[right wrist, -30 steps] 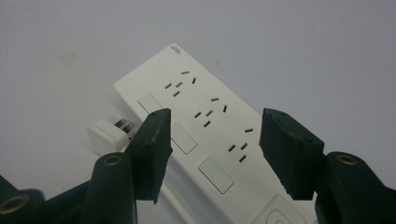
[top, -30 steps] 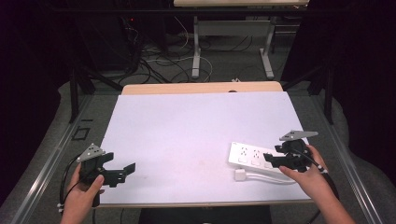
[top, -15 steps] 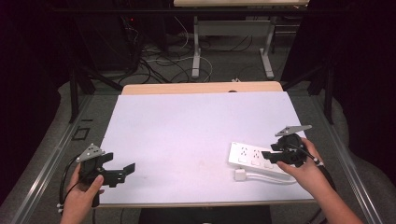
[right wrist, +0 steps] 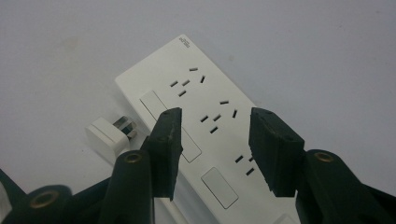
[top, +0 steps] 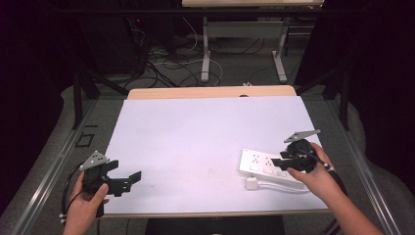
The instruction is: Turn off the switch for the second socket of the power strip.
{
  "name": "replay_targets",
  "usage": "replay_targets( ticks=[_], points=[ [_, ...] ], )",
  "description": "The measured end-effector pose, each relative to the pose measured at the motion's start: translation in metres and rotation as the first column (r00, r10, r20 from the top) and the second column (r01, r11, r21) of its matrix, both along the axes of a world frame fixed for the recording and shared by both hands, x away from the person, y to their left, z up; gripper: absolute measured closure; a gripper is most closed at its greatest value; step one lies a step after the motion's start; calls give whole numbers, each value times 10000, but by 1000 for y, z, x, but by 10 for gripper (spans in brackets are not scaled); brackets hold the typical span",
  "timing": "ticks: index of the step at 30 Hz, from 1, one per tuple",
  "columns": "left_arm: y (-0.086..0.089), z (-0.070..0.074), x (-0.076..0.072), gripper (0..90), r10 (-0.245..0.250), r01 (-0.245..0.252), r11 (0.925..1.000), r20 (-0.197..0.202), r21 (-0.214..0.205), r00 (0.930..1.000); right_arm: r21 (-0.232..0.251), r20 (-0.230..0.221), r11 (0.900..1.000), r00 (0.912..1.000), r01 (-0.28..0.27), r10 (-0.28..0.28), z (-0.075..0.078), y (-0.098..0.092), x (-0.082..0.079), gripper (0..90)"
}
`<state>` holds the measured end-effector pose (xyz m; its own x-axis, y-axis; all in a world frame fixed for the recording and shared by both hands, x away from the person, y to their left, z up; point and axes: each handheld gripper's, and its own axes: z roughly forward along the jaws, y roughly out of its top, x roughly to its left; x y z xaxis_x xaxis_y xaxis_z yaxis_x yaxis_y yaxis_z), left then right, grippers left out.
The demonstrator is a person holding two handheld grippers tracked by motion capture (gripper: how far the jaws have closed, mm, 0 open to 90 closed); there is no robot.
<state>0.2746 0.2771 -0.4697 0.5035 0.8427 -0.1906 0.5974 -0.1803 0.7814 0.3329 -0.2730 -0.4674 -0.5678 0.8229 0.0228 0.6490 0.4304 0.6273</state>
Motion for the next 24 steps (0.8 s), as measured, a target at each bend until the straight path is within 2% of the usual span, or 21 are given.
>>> replay_targets(
  ticks=[2,3,6,7,10,11,13,24],
  points=[
    [0,0,0,8,9,-9,10000,4,-10,10000,-53,54,9998,9998,-171,171,0,0,1,580],
    [0,0,0,8,13,-13,10000,-2,-4,10000,-11,-98,10000,9999,44,-44,0,2,0,592],
    [0,0,0,9,4,-4,10000,-15,8,10000,-203,-33,9997,9999,-142,142,-1,4,2,628],
    [0,0,0,9,-3,3,10000,-6,9,10000,-135,-240,9999,9997,-29,26,-2,7,2,658],
    [0,0,0,10,-1,1,10000,-20,24,10000,-195,-219,9997,9997,-123,118,-2,9,3,689],
    [0,0,0,10,-8,8,10000,-27,23,10000,-167,-409,9999,9992,29,-36,-3,12,3,715],
    [-1,0,0,10,-1,1,10000,-27,15,10000,-248,-483,9997,9988,-64,52,-3,13,4,739],
    [0,-1,1,10,-12,12,10000,-50,29,10000,-306,-1103,9994,9938,-161,126,-12,25,9,827]
  ],
)
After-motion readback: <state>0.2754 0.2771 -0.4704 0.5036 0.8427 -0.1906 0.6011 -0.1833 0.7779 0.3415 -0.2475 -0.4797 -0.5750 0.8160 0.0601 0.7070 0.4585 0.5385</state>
